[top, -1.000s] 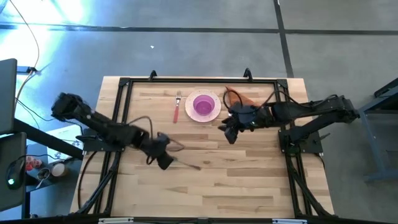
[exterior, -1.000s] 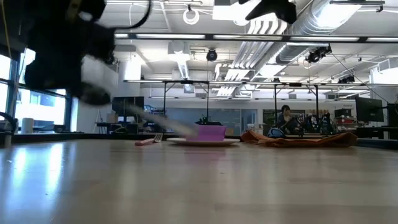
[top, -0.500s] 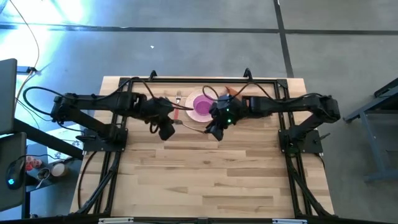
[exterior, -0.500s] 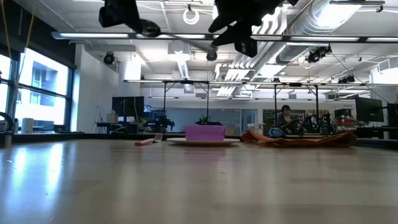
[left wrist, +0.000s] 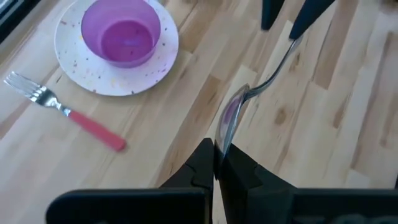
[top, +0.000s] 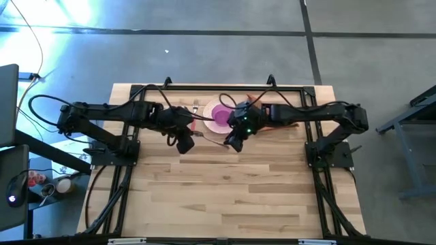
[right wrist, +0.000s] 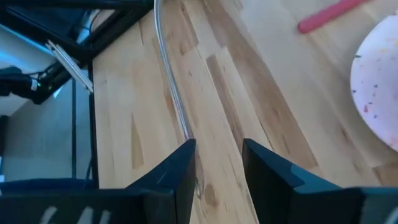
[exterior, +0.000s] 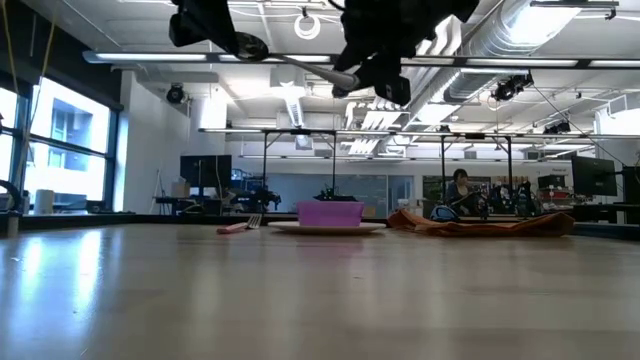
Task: Set table place
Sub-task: Put the silver spoon into the purple bowl
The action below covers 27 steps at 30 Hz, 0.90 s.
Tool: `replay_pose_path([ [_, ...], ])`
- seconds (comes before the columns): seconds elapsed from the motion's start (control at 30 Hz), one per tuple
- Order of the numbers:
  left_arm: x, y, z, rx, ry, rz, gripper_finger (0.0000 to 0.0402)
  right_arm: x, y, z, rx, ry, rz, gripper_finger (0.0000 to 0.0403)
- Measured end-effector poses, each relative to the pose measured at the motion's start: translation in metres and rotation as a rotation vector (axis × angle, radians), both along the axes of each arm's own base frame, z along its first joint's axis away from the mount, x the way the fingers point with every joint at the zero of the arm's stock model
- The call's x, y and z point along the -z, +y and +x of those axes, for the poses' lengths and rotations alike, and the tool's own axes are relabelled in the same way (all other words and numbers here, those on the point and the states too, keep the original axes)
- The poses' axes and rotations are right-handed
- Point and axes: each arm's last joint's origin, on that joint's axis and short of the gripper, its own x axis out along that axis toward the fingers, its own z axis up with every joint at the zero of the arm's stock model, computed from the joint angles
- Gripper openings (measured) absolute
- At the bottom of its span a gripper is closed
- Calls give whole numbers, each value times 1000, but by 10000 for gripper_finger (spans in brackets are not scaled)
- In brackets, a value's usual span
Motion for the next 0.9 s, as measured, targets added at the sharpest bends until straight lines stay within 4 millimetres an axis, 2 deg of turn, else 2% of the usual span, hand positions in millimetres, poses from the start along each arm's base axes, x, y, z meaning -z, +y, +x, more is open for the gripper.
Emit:
replay_pose_path([
  [0.2, 0, 0, 1, 2, -8, 2, 0, 20, 2, 11, -43, 48, 46, 119],
  [0.4, 0, 0, 1, 2, -4, 6, 0, 27, 7, 18, -71, 45, 53, 119],
  [0.5, 0, 0, 1, 2, -7, 6, 0, 23, 4, 14, -76, 37, 48, 119],
  [0.77, 0, 0, 0, -1, 4, 3, 0, -7, -18, -10, -20, -11, 30, 119],
  [0.9, 0, 0, 0, -1, 3, 3, 0, -4, -14, -12, -22, 36, 47, 119],
])
